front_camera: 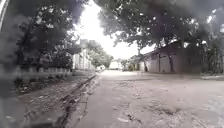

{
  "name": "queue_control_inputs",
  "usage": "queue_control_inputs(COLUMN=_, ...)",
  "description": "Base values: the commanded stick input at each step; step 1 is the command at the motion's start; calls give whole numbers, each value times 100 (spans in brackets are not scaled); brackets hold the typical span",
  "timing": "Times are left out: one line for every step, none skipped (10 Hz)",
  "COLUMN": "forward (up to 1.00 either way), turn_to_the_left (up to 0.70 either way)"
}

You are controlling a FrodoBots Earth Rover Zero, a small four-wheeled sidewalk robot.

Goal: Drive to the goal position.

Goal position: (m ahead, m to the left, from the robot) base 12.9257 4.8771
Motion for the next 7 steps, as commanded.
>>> queue_control_inputs(forward=70, turn_to_the_left=0)
queue_control_inputs(forward=70, turn_to_the_left=0)
queue_control_inputs(forward=70, turn_to_the_left=0)
queue_control_inputs(forward=70, turn_to_the_left=0)
queue_control_inputs(forward=70, turn_to_the_left=0)
queue_control_inputs(forward=70, turn_to_the_left=0)
queue_control_inputs(forward=70, turn_to_the_left=0)
